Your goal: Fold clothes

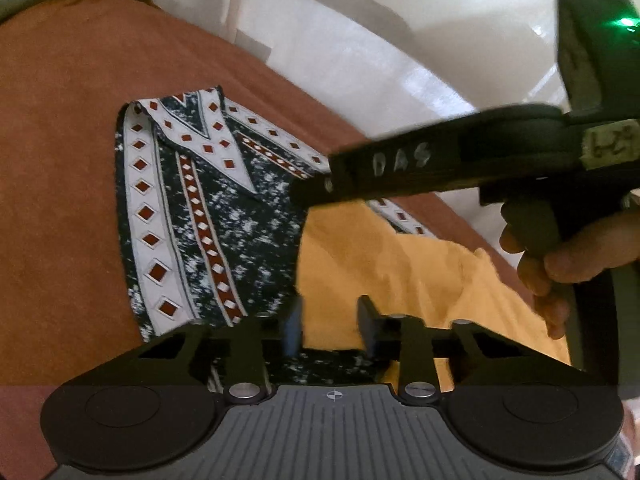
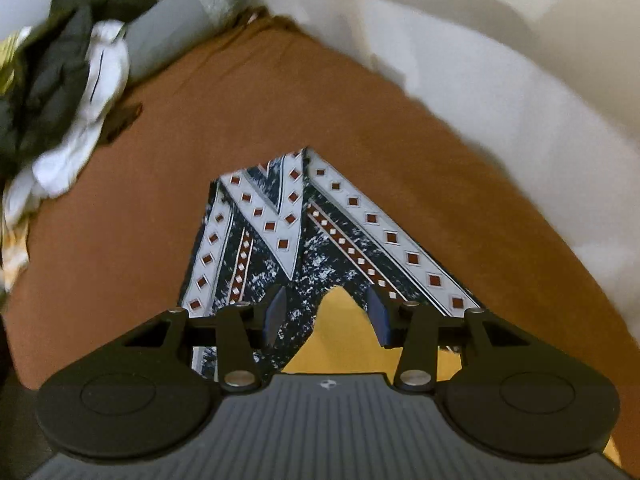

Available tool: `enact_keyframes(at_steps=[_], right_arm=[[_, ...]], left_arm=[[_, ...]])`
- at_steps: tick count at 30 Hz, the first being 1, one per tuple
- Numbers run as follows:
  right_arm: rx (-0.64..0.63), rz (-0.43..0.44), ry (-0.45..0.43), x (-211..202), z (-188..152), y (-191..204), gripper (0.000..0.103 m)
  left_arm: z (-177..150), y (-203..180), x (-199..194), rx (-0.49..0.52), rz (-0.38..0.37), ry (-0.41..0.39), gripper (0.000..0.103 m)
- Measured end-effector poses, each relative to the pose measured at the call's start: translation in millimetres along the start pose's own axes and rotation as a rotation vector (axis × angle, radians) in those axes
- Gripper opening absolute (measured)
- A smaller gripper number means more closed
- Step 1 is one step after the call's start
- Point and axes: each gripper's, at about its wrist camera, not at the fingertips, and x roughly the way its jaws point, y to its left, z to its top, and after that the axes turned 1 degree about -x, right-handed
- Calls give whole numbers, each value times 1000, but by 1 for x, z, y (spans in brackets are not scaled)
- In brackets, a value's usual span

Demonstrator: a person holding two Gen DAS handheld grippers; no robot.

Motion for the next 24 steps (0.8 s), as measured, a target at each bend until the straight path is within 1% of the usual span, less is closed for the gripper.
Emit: enact_keyframes(at_steps=[1,2,4,7,10,12,14,16,17,19,22,23,24], right_arm=[[-5,4,17,4,0,0,17],[-8,6,33,7,1,-1,4],[12,15,-8,3,0,-6,4],[58,63,-96,-17,-4,-18,4],[119,119,-188,-44,-13,-37,4],[171,161,-252,-64,-21,-52,4],[203,176,-310,-87,-36,-66,4],[241,178,-355,-106,-54,-81,4],[262,174,-363,-111,-66,-88,4],[306,166,-376,-121,-90,-103,4],[383,129,-347,-125,-129,-120,4],[408,109,-325,-122,-139,-123,4],[432,88,-302,-119,-149,-126,6]], left_arm=[[0,1,0,7,12,1,0],[1,2,0,10,21,-3,0],[3,2,-4,12,30,-22,0],[9,-7,-19,40,30,-73,0],[12,-29,-38,89,-2,-119,0],[11,-48,-48,136,-41,-141,0],[7,-70,-53,200,-83,-144,0],[1,-91,-50,270,-119,-125,0],[-4,-101,-46,311,-130,-112,0],[-16,-115,-36,364,-155,-62,0],[-33,-129,-16,435,-178,22,0],[-38,-133,-9,460,-179,48,0],[-42,-136,-2,478,-181,75,2]])
